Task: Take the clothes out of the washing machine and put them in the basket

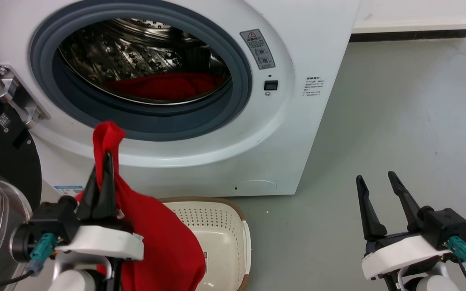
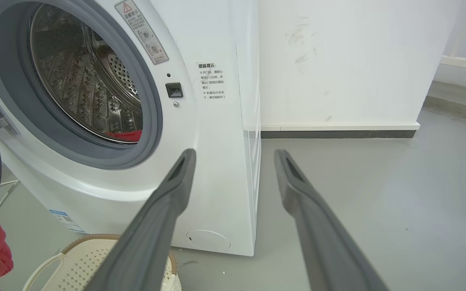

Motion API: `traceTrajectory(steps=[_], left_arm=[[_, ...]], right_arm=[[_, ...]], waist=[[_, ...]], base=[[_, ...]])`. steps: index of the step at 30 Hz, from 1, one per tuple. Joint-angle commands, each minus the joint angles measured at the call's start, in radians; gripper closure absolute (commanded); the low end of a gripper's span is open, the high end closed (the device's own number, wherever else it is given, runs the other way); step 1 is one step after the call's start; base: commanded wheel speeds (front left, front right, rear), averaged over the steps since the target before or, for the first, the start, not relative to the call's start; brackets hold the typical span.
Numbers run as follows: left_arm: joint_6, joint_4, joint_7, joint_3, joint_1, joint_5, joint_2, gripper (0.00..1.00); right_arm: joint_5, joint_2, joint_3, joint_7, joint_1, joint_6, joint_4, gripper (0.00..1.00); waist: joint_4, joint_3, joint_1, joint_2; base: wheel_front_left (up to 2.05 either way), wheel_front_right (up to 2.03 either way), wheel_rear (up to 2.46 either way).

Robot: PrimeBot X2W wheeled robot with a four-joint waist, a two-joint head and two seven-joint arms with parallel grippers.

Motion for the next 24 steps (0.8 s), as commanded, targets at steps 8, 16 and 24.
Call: traceTrajectory(steps=[8, 16, 24], left_arm=[[-0.039, 0.21, -0.046, -0.027, 0.002, -0.052, -0.066, 1.0], [-0.101, 0.456, -0.082, -0.017, -0.085, -0.073, -0.103, 1.0], [-0.174, 0.736, -0.093, -0.009, -0.198, -0.072, -0.111, 1.0]], right_arm=[[-0.005, 0.001, 0.025, 0.003, -0.041, -0.001, -0.015, 0.0], [0.008, 0.001, 0.048, -0.012, -0.092, -0.001, -0.013, 0.0], [0.024, 0.001, 0.085, -0.036, -0.143, -0.001, -0.019, 0.0]], waist=[[-0.023, 0.087, 0.0, 0.0], [-0.091, 0.188, 0.0, 0.0], [-0.181, 0.311, 0.0, 0.0]], base=[[0.0, 0.0, 0.0], [0.0, 0.0, 0.0], [0.0, 0.0, 0.0]])
